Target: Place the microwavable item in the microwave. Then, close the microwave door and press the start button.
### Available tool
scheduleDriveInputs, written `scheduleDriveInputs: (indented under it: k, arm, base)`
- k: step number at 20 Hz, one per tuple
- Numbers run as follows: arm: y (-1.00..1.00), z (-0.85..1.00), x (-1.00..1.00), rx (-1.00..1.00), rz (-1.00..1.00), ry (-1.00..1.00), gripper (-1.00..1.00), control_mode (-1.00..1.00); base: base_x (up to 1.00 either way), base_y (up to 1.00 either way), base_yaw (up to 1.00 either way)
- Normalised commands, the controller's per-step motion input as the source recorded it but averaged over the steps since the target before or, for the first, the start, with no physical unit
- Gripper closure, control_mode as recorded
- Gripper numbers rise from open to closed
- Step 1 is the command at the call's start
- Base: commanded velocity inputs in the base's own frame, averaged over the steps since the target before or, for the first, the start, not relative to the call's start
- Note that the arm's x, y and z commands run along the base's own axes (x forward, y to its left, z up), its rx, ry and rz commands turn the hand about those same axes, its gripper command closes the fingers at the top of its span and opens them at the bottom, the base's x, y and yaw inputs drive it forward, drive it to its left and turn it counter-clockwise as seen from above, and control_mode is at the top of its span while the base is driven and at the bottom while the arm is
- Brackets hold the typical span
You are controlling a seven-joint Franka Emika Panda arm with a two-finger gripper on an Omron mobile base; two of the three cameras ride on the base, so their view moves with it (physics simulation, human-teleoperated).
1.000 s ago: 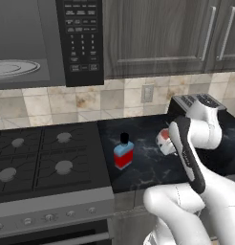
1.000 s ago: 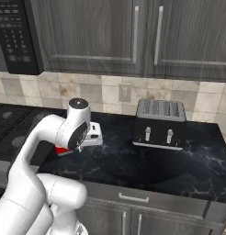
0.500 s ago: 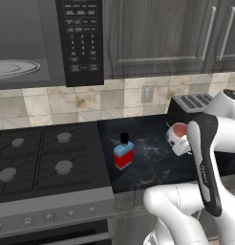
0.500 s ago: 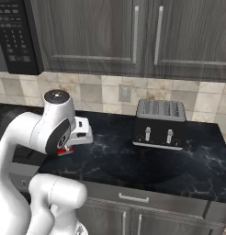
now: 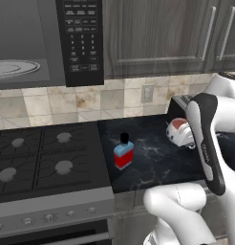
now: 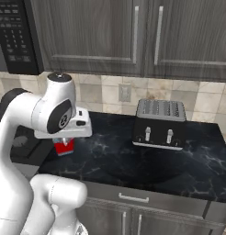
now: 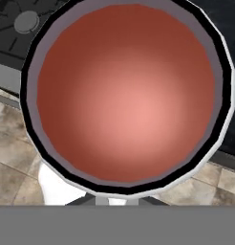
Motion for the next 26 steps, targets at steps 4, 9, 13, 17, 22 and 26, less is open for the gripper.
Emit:
scheduleDriveInputs:
  k: [4,9,13,17,22,26]
  arm:
    - [0.15,-0.22,-0.17,0.0,0.05,0.1,1.0,-1.0]
    - [0.21,-0.27,-0.33,0.0,0.04,0.02,1.0,-1.0]
    - [0.32,-0.17,-0.61,0.0,0.07,0.0,1.0,-1.0]
    - [0.15,-0.04,-0.21,0.0,0.03,-0.01,1.0,1.0]
    - [0.0,0.0,0.0,0.0,0.0,0.0,1.0,1.0]
    - [0.0,0.0,0.0,0.0,0.0,0.0,1.0,1.0]
  base:
    - [0.0,0.0,0.0]
    - [0.0,0.0,0.0]
    - [0.0,0.0,0.0]
    - [-0.7,0.52,0.09]
    - [-0.5,0.99,0.04]
    - [-0.01,1.0,0.0]
